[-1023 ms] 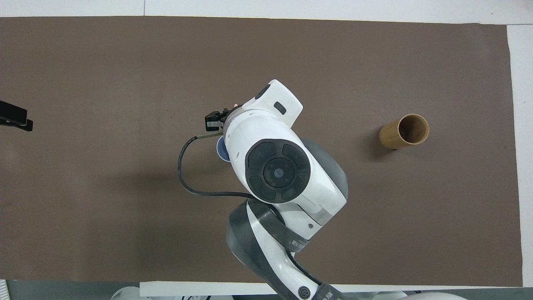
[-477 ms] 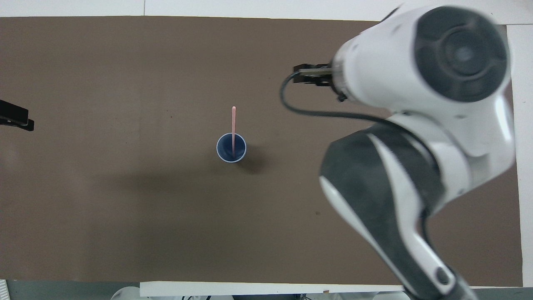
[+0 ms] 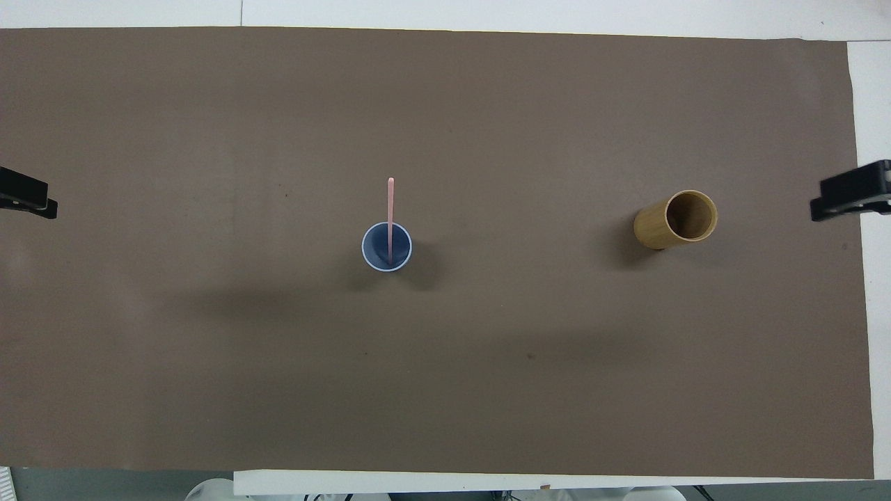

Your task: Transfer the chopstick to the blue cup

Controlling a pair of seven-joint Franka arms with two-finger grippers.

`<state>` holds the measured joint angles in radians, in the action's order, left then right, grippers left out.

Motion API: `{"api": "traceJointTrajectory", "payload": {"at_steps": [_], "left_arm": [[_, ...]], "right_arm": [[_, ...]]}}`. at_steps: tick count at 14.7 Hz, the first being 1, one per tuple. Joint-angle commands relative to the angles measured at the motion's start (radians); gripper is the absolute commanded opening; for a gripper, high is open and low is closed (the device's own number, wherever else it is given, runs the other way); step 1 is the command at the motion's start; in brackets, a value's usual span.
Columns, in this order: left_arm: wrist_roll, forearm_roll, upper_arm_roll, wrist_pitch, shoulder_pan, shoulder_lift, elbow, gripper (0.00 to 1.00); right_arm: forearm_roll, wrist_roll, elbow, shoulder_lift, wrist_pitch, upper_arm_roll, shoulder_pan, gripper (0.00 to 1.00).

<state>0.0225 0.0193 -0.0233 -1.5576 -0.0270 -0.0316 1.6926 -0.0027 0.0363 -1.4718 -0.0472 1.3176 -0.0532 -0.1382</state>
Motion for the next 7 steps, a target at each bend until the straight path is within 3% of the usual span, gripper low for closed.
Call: {"api": "traceJointTrajectory", "payload": {"at_steps": [1,7], "left_arm": [[0.011,0.013,-0.001,-0.001,-0.001,-0.016,0.009,1.0],[0.011,0.013,-0.001,-0.001,-0.005,-0.016,0.009,1.0]], "right_arm": [[-0.014,0.077,-0.058,-0.026,0.006,0.112,0.085,1.0],[-0.039,0.054,-0.093,-0.045,0.058,0.101,0.115,1.0]]}}
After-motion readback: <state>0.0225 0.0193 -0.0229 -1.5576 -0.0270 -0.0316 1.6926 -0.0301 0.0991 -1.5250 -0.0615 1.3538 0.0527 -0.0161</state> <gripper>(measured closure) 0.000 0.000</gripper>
